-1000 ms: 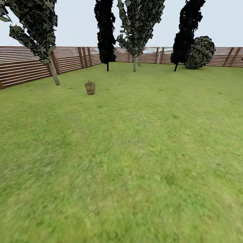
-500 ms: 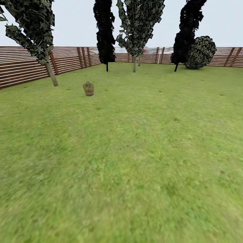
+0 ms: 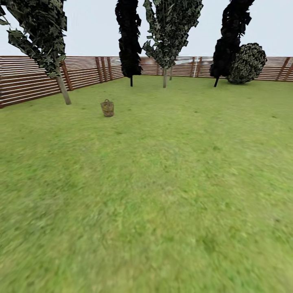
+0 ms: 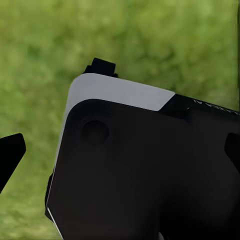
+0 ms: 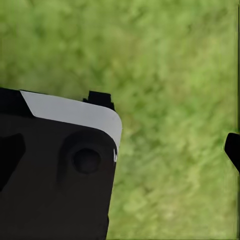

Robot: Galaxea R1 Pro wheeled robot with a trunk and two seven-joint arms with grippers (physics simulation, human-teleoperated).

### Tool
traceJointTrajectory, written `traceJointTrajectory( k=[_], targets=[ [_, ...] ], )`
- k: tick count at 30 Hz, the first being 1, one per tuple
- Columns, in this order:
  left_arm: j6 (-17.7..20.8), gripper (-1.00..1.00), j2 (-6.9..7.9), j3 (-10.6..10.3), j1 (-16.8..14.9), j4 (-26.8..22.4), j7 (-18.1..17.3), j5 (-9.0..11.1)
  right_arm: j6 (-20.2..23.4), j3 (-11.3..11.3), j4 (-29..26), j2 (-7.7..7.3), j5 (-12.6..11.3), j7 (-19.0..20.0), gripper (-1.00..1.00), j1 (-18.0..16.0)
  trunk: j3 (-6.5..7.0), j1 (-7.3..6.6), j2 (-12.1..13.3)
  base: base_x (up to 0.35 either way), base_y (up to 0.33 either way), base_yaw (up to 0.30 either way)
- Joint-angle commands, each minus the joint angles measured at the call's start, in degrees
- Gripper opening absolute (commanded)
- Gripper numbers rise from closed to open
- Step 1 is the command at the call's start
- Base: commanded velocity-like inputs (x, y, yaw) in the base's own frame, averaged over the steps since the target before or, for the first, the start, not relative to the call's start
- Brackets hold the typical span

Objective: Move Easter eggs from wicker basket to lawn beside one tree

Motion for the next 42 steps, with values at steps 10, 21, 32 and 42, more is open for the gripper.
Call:
traceJointTrajectory(
  k=[10,21,32,42],
  targets=[
    [0.1,1.00,0.05,0.1,-0.1,0.1,0.0,0.2,-0.2,0.2,0.2,-0.24,0.8,-0.4,1.00,0.0,-0.05,0.03,0.0,0.324,-0.090,0.025],
    [0.1,1.00,0.01,0.1,-0.1,0.1,0.0,0.2,0.0,0.2,0.6,-1.58,0.4,-0.4,1.00,0.1,-0.05,0.03,0.0,0.324,-0.090,0.000],
    [0.1,1.00,0.07,0.1,-0.1,0.1,0.0,0.2,0.0,0.2,0.6,-1.94,0.2,-0.5,1.00,0.3,-0.05,0.03,0.0,0.324,-0.090,0.000],
    [0.1,1.00,0.05,0.1,-0.1,0.1,0.0,0.2,0.0,0.2,0.6,-1.89,0.2,-0.5,1.00,0.3,-0.05,0.03,0.0,0.324,-0.090,0.000]
  ],
)
